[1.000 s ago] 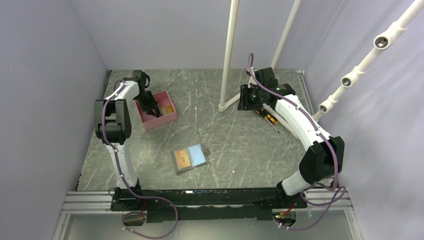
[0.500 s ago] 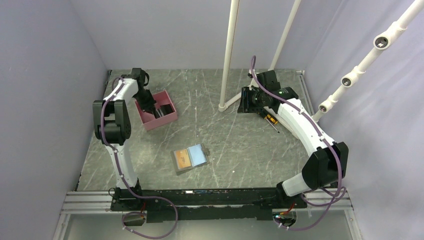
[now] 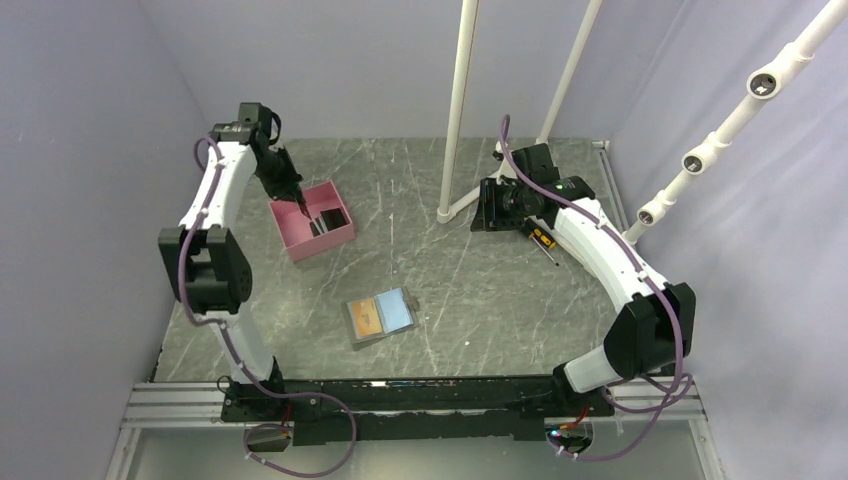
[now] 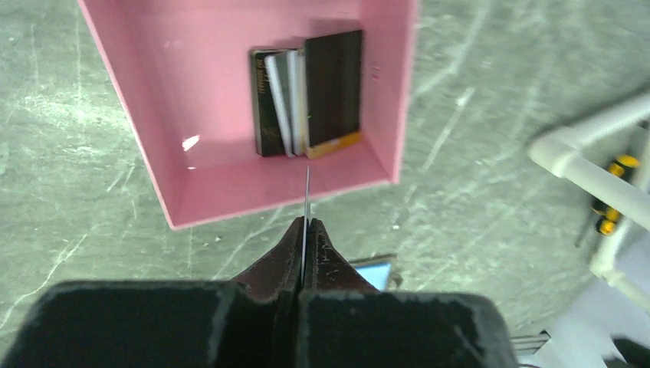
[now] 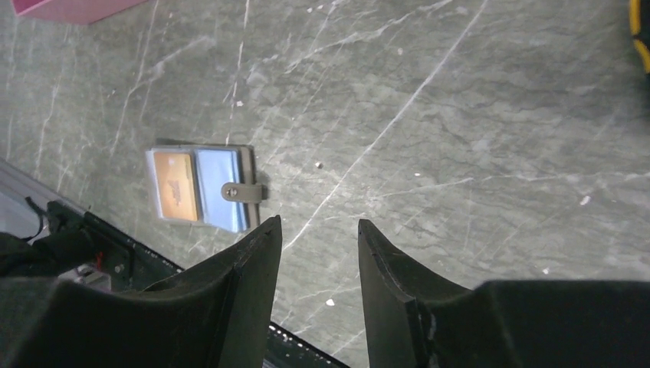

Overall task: Put the credit cards into the card holder
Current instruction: Pick up the credit card from the storage box, then insert the credit card into the card holder.

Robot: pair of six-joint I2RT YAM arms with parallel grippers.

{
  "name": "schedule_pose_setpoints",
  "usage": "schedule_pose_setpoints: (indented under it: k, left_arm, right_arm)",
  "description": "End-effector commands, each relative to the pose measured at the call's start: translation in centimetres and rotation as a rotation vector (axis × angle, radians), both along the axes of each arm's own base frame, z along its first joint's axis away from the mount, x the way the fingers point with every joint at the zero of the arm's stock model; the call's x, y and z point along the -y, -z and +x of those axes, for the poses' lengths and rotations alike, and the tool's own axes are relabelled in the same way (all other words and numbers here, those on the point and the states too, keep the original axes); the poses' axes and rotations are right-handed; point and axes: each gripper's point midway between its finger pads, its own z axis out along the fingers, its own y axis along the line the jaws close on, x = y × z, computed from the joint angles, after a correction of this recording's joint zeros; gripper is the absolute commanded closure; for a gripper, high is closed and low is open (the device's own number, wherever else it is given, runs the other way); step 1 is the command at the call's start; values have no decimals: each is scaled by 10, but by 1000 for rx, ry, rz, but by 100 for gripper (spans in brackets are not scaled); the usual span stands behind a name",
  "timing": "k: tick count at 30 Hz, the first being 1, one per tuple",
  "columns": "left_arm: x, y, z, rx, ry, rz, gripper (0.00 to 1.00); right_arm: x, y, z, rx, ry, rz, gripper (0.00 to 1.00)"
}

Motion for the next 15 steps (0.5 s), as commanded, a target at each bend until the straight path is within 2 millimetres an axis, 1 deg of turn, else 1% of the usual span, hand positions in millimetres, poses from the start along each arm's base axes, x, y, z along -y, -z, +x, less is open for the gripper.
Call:
schedule_pose_setpoints:
  k: [1,3,5,6,7,8,10,11,12,14,15]
  left_arm:
    - [29,-82,-13,274,113,-132,100]
    - [47,-99,-20,384,198,-219,100]
    - [69,-113,-34,480,293,-332,100]
    - [81,-118,-43,524,347,-404,100]
    - [99,-120,-56,554,413,-482,100]
    - [112,-121,-67,592,468,-542,100]
    - [134,-118,-93,638,572,-641,100]
    - [142,-106,-106,628,607,-674,100]
    - [150,-101,-117,624,642,-696,100]
    - [161,-93,-136,632,694,-719,100]
    - [166,-89,-145,634,712,-738,100]
  right_arm:
    - [-20,0,2,2,-69,76,55]
    - [-34,4,1,9,-108,122,52]
    - [-51,10,-5,-9,-160,169,51]
    - [-65,13,-10,-17,-207,201,51]
    - [-78,12,-17,-22,-256,240,51]
    - [-94,11,-27,-26,-305,277,51]
    - [-124,2,-49,-33,-398,350,51]
    - [-144,-5,-62,-20,-456,400,49]
    - [-158,-12,-73,-16,-489,453,47]
    - [-179,-21,-93,-21,-530,553,44]
    - [-186,-21,-104,-34,-552,596,43]
